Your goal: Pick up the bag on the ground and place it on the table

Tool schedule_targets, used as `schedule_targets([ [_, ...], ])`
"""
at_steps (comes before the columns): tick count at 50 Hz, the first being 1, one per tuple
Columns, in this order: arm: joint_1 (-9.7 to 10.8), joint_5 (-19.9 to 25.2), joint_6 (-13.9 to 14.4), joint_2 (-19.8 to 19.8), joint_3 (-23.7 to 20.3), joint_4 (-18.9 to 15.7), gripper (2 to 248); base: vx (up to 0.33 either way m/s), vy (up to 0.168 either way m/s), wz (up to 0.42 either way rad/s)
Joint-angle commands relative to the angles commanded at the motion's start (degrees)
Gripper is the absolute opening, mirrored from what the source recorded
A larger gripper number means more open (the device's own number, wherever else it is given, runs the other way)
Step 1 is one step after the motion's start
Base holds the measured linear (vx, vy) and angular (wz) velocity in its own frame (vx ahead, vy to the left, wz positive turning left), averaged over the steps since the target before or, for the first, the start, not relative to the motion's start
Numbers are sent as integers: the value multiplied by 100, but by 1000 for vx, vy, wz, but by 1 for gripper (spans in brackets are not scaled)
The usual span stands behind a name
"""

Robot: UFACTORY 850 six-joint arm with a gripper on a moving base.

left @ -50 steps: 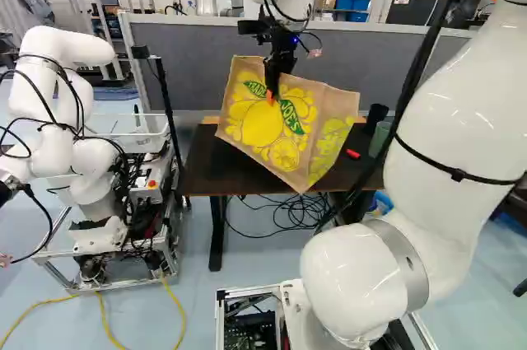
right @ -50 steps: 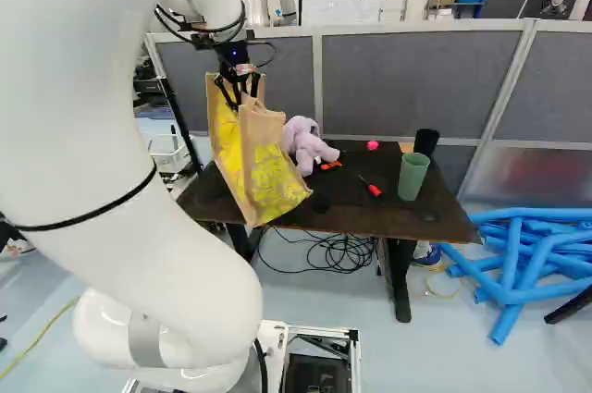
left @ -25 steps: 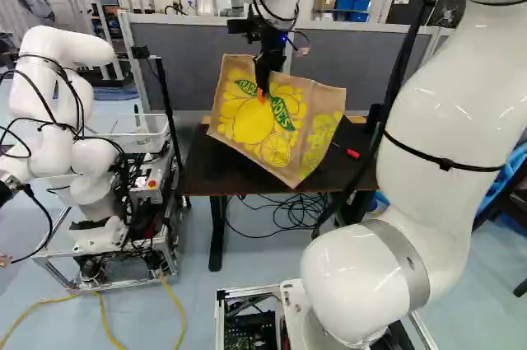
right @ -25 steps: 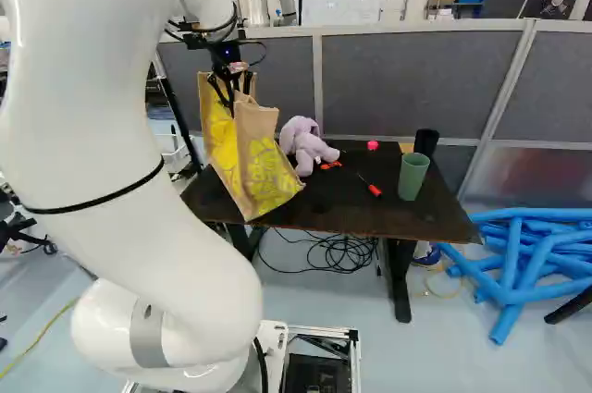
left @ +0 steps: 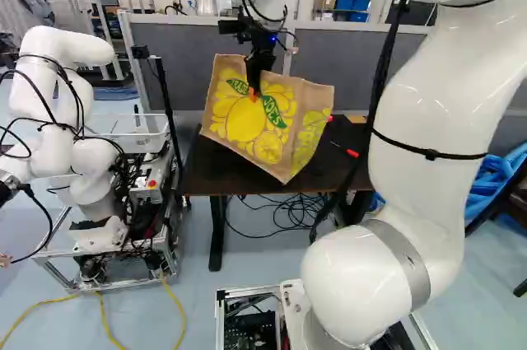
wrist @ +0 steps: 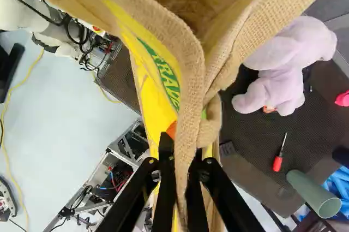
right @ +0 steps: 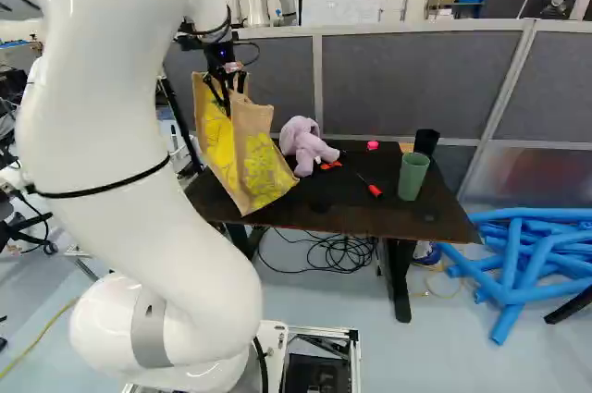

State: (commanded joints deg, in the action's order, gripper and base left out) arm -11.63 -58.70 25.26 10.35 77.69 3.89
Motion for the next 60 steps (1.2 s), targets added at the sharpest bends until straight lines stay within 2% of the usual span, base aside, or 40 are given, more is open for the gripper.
schedule_targets([
  [18, 28, 42, 0, 474, 234, 0, 22, 0, 0, 0],
  [60, 189, 913, 0, 1455, 708, 0, 22, 0, 0, 0],
])
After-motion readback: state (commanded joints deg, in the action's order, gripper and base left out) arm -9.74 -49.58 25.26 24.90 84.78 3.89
